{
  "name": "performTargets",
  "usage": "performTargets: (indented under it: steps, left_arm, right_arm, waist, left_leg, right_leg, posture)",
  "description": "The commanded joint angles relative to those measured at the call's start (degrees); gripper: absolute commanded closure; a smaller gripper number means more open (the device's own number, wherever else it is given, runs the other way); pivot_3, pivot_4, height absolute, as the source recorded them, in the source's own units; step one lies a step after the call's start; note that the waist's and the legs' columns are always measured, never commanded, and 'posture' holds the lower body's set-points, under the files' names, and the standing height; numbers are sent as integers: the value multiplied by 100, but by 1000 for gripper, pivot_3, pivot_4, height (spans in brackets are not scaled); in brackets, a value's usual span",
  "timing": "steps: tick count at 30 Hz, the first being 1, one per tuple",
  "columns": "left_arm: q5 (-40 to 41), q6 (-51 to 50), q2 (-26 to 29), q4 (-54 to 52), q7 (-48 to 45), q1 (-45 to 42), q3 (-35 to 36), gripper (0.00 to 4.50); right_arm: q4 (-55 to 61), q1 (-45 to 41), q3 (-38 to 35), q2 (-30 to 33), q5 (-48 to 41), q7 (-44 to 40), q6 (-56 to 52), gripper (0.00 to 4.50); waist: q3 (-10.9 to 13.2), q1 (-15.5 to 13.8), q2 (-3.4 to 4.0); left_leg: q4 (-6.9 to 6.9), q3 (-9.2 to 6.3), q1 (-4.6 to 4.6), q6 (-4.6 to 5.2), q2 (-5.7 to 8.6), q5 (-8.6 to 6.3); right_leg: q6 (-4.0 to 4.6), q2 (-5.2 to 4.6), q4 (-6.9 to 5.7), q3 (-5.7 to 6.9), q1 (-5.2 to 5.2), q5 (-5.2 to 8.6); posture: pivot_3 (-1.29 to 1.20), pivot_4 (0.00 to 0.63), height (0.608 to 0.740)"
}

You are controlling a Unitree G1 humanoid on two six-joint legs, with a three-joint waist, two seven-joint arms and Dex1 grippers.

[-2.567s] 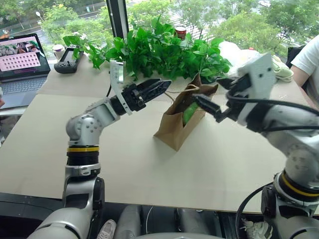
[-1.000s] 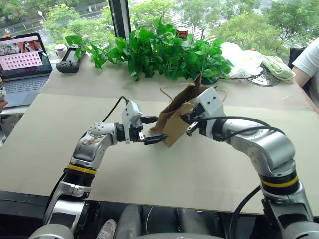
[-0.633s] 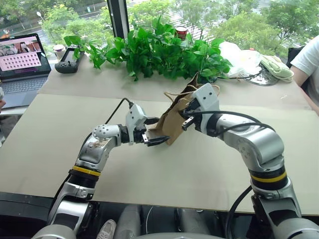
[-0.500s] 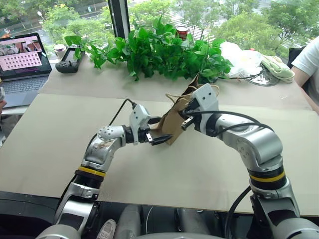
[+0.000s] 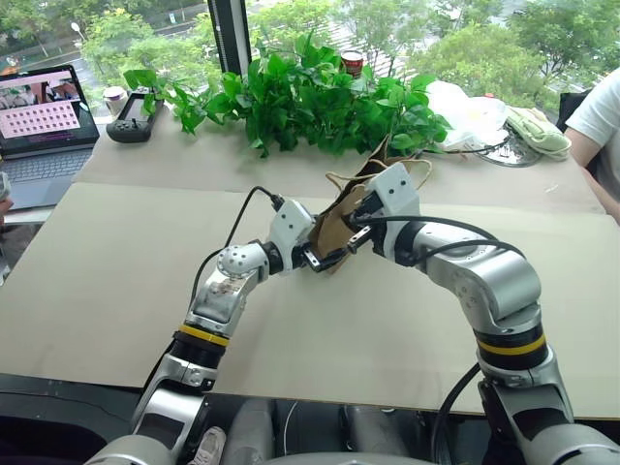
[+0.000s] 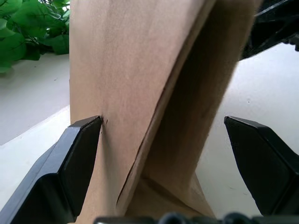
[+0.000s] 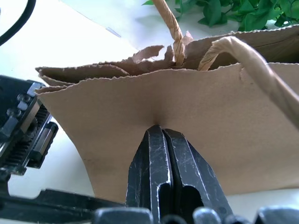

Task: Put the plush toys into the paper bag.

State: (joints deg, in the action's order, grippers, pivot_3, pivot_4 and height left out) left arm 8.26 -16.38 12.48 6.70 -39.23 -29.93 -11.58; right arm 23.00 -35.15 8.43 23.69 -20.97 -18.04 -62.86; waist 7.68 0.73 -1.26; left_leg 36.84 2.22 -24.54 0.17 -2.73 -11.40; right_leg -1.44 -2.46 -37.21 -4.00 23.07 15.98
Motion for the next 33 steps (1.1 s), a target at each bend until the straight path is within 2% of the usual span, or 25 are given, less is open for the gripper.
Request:
performTargets:
  steps: [1,10,17,22,29,33]
  left_arm:
    - [-122,139,-99,-225,223,-19,-29,1135]
    - [-182,197,-220,-37,433,-127,54,4365]
    - [-251,293,-274,243,704,-276,146,4446]
    - [-123,351,-383,602,786,-500,303,4446]
    - [277,313,-349,613,500,-520,698,4446]
    - [689,468,170,445,-258,-417,1035,4446]
  right_arm:
    - [139,-56,-71,-41,56,3,90,4500]
    - [126,-51,-69,-58,75,-7,82,4500]
    - [346,59,-87,78,0,-125,20,4500]
    - [1178,381,-343,569,-254,-467,-69,4500]
    - [1753,1243,-1568,1135,-787,-1011,111,4500]
    - [1314,1333,-2163,1311,-809,-997,110,4500]
  waist:
    - [0,-1,0]
    - [0,2,0]
    - [0,0,0]
    - [0,-17,0]
    - [0,-12,-1]
    - [0,35,-1]
  left_leg:
    - [0,0,0,0,0,0]
    - [0,0,0,0,0,0]
    - [0,0,0,0,0,0]
    - [0,-4,-8,0,3,0]
    - [0,-7,-8,1,3,0]
    - [0,-4,1,0,2,0]
  right_leg:
    - [0,0,0,0,0,0]
    - [0,1,0,0,0,0]
    - [0,0,0,1,0,0]
    - [-1,-1,3,2,3,0]
    - [-1,0,6,3,0,0]
    - [0,2,3,0,-1,0]
  posture:
    - [0,150,713]
    - [0,150,713]
    - [0,150,713]
    - [0,150,713]
    - [0,150,713]
    - [0,150,713]
